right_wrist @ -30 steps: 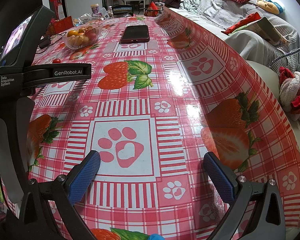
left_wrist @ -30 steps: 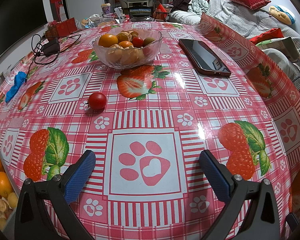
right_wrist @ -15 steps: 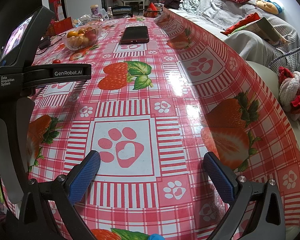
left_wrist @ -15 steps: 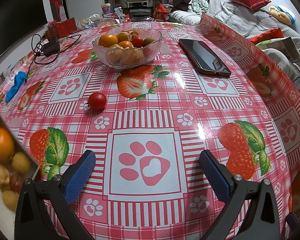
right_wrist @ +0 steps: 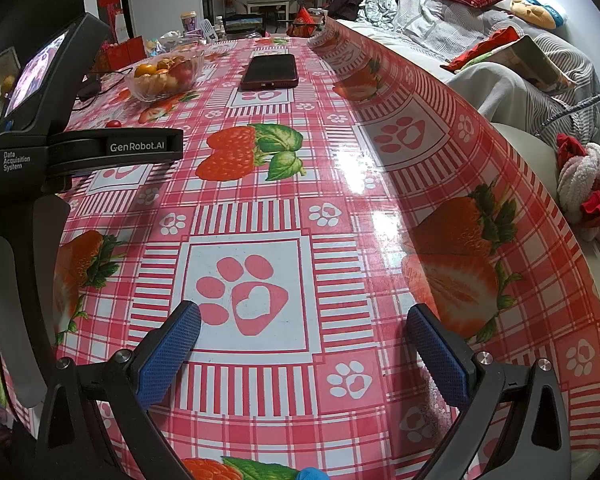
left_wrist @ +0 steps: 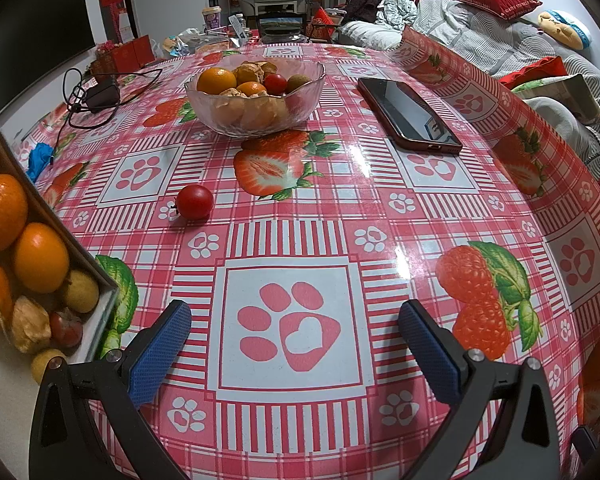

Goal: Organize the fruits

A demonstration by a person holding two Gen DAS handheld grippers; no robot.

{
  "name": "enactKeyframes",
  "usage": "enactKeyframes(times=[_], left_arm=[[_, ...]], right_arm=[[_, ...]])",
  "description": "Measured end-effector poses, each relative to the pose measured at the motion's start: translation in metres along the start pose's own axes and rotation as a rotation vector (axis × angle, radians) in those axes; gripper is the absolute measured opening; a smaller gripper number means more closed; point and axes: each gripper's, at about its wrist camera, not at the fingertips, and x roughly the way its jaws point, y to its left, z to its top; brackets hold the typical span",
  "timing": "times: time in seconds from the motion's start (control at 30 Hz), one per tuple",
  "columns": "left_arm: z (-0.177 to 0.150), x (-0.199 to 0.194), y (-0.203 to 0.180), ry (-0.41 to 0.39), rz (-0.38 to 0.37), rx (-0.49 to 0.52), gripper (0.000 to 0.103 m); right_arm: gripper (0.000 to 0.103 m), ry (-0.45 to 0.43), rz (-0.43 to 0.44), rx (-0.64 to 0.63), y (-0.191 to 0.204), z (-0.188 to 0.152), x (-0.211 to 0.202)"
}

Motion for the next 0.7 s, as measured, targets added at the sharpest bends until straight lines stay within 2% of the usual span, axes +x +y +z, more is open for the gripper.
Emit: enactKeyframes(times=[0.27, 0.37, 0.7], left_arm=[[-0.0004, -0.0005, -0.001, -0.002, -0.001, 0.0, 0.103], [0.0, -0.0026, -0.0005, -0.032, -0.021, -0.014, 0.103], [0.0001, -0.003, -0.0006, -0.028, -0.019, -0.013, 0.103]], right_arm=[[0.103, -0.002, -0.003, -0.002, -0.0005, 0.0001, -0.0005], [0.103, -0.001, -0.005, -0.003, -0.0005, 0.0002, -0.0003], [0.103, -0.004, -0.014, -0.008, 0.0002, -0.0003, -0.0012]])
